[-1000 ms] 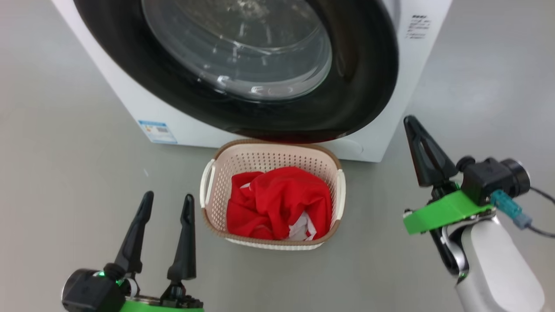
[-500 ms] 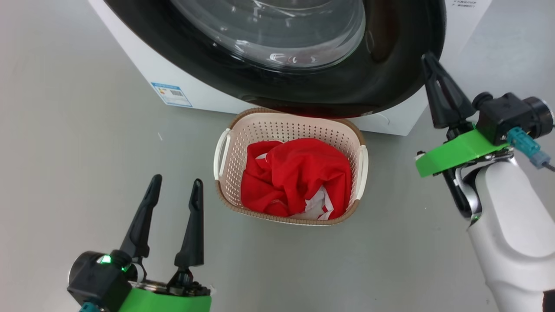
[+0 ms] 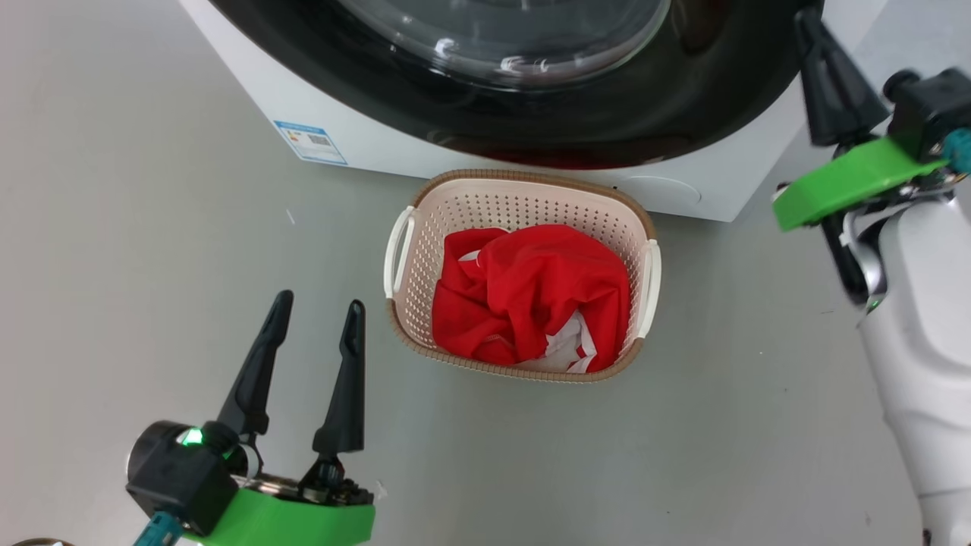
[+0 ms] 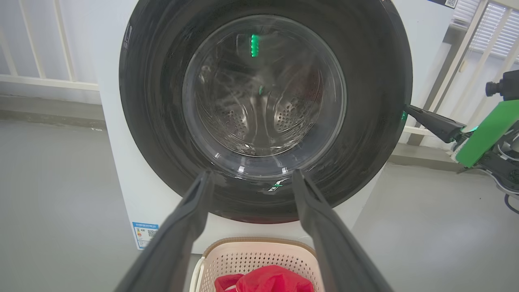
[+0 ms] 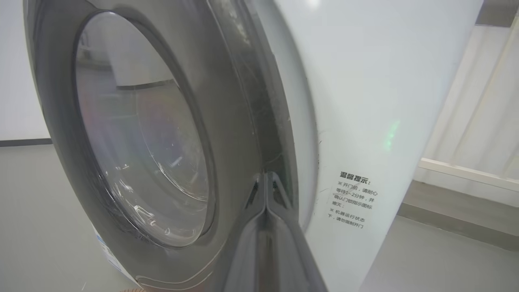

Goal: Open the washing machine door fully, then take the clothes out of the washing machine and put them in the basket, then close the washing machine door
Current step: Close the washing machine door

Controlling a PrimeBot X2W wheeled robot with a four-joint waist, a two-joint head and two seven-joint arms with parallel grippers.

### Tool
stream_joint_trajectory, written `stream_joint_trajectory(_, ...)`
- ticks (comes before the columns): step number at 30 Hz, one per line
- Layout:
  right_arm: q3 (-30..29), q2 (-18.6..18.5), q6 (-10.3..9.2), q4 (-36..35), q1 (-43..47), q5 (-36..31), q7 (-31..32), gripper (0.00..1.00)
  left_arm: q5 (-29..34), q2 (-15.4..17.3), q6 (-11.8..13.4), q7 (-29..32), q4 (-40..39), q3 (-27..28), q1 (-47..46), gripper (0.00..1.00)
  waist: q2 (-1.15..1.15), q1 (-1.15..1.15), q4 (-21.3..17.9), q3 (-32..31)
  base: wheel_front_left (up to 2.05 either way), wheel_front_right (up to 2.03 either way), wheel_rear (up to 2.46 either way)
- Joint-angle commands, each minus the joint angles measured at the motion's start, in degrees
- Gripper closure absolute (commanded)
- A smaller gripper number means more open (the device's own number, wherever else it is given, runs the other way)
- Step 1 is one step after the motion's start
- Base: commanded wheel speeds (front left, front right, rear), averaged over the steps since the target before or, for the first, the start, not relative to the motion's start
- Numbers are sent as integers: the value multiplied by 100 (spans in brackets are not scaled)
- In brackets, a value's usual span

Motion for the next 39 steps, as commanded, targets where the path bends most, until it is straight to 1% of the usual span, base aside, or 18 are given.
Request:
stream_joint_trajectory(1, 45, -10, 19, -67, -203, -71, -35, 100, 64, 38, -26, -45, -106, 172, -105, 0, 0, 0, 19, 24, 0, 0, 0)
stream_joint_trajectory(10, 47, -150, 19, 496, -947, -264, -36, 100, 89, 16, -92, -45, -67, 182, -186, 0, 0, 0, 71, 93, 0, 0, 0)
stream_joint_trajectory(17, 68, -150, 19, 680, -1163, -353, -36, 100, 115, -2, -119, -45, -23, 191, -222, 0, 0, 0, 67, 82, 0, 0, 0)
stream_joint_trajectory(30, 195, 25, 19, 598, -698, -227, -36, 100, 130, -52, -107, -45, -58, 302, -220, 0, 0, 0, -81, 20, 0, 0, 0)
stream_joint_trajectory(39, 166, 150, 19, 25, 0, -22, -36, 100, 130, -89, -74, -45, -173, 422, -184, 0, 0, 0, -353, -46, 0, 0, 0)
